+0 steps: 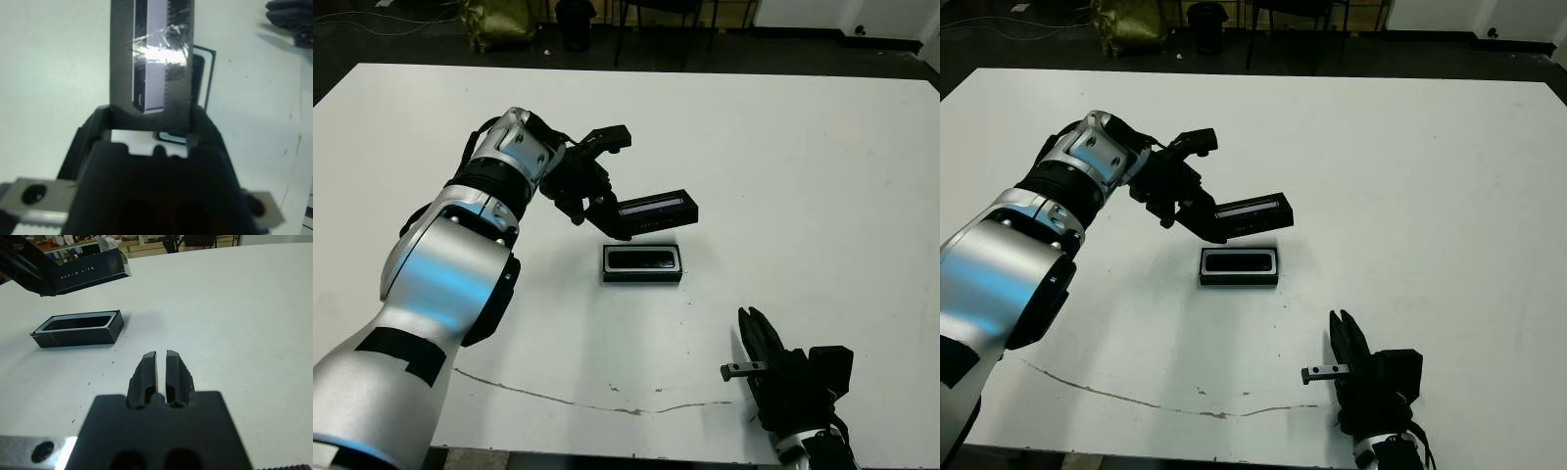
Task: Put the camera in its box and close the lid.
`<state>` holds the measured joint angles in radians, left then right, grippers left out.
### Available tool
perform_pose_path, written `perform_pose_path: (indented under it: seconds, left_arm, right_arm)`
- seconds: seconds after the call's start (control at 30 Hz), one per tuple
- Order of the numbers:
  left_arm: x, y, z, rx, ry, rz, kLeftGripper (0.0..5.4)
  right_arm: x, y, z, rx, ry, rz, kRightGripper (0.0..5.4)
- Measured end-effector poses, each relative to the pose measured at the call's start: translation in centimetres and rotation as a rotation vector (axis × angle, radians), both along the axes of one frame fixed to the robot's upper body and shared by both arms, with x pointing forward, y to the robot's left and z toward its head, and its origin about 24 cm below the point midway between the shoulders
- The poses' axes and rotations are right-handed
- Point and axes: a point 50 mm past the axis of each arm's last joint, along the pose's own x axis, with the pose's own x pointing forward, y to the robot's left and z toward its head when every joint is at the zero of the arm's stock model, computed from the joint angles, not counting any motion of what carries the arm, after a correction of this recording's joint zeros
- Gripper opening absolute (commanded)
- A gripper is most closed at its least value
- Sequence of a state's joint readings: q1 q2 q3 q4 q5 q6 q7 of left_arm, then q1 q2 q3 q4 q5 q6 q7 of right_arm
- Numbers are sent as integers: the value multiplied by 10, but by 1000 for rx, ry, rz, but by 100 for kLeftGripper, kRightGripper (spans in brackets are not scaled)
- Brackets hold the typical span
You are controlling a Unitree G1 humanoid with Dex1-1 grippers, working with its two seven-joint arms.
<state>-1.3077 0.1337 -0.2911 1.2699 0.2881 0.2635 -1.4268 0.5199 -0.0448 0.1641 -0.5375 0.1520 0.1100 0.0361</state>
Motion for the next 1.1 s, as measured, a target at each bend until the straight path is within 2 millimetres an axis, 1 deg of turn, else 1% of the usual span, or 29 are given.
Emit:
perform_pose_path:
  seconds: [0.23, 0.47, 0.57, 0.67, 0.87, 1.1]
  left_arm:
    - [2, 3, 6, 32, -61, -40, 223]
    - [1, -2, 13, 74, -115, -110, 223]
    - [-1, -3, 17, 84, -165, -160, 223]
    - [-5, 1, 14, 79, -177, -186, 223]
    - [-13, 4, 4, 42, -157, -155, 223]
    - [-25, 7, 0, 44, -175, -57, 223]
  right_arm:
    - [0, 1, 0, 7, -2, 8, 0]
    - [0, 2, 0, 1, 6, 8, 0]
    - [0, 2, -1, 0, 12, 8, 0]
    - [0, 2, 1, -2, 26, 2, 0]
    - [0, 2, 2, 2, 31, 6, 0]
    - [0, 0, 2, -4, 31, 6, 0]
